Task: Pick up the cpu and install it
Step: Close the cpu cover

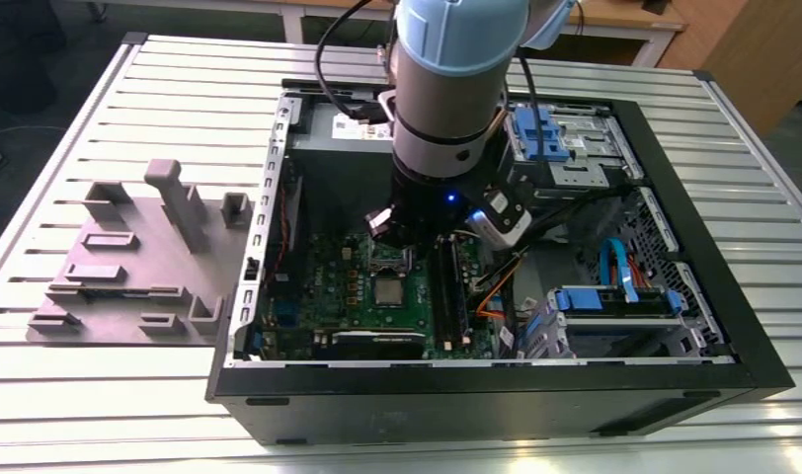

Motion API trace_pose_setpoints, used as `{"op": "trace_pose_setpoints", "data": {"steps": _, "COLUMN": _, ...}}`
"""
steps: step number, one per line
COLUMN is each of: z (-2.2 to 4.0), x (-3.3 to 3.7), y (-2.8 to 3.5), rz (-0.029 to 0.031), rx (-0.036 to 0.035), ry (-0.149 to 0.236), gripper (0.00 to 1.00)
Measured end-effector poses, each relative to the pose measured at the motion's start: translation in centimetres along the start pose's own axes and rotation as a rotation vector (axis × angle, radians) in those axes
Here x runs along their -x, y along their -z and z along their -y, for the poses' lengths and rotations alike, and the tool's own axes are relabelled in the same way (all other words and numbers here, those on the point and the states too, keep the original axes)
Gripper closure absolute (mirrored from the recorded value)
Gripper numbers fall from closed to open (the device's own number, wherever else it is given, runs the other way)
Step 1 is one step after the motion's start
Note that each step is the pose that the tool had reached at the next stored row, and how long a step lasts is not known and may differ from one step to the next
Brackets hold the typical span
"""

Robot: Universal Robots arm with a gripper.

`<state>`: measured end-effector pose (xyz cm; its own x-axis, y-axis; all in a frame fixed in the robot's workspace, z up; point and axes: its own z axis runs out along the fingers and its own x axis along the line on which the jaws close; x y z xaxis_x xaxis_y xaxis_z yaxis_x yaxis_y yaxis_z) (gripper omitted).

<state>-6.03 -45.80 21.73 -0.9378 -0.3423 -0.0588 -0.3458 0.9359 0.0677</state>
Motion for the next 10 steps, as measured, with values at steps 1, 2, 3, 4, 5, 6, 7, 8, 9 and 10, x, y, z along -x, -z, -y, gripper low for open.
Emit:
{"op": "trace_pose_setpoints", "data": {"steps": 1, "z": -0.09, "x": 0.03, "y": -0.18, "rz": 0.0002, "rx": 0.0002, "ry": 0.000, "gripper": 0.90}}
{"op": "trace_pose_setpoints", "data": {"steps": 2, "z": -0.16, "x": 0.05, "y": -0.38, "rz": 0.0001, "rx": 0.0001, "ry": 0.000, "gripper": 0.90}}
{"op": "trace_pose_setpoints", "data": {"steps": 3, "z": -0.21, "x": 0.07, "y": -0.56, "rz": 0.0000, "rx": 0.0000, "ry": 0.000, "gripper": 0.90}}
{"op": "trace_pose_setpoints", "data": {"steps": 4, "z": -0.23, "x": 0.07, "y": -0.74, "rz": 0.0000, "rx": 0.0000, "ry": 0.000, "gripper": 0.90}}
{"op": "trace_pose_setpoints", "data": {"steps": 5, "z": -0.25, "x": 0.07, "y": -0.92, "rz": 0.0000, "rx": 0.0000, "ry": 0.000, "gripper": 0.90}}
{"op": "trace_pose_setpoints", "data": {"steps": 6, "z": -0.28, "x": 0.07, "y": -1.10, "rz": 0.0000, "rx": 0.0000, "ry": 0.000, "gripper": 0.90}}
{"op": "trace_pose_setpoints", "data": {"steps": 7, "z": -0.30, "x": 0.07, "y": -1.28, "rz": 0.0000, "rx": 0.0000, "ry": 0.000, "gripper": 0.90}}
{"op": "trace_pose_setpoints", "data": {"steps": 8, "z": -0.31, "x": 0.08, "y": -1.48, "rz": 0.0000, "rx": 0.0000, "ry": 0.000, "gripper": 0.90}}
{"op": "trace_pose_setpoints", "data": {"steps": 9, "z": -0.31, "x": 0.07, "y": -1.66, "rz": 0.0000, "rx": 0.0001, "ry": 0.000, "gripper": 0.90}}
{"op": "trace_pose_setpoints", "data": {"steps": 10, "z": -0.31, "x": 0.06, "y": -1.81, "rz": -0.0002, "rx": 0.0001, "ry": 0.000, "gripper": 0.90}}
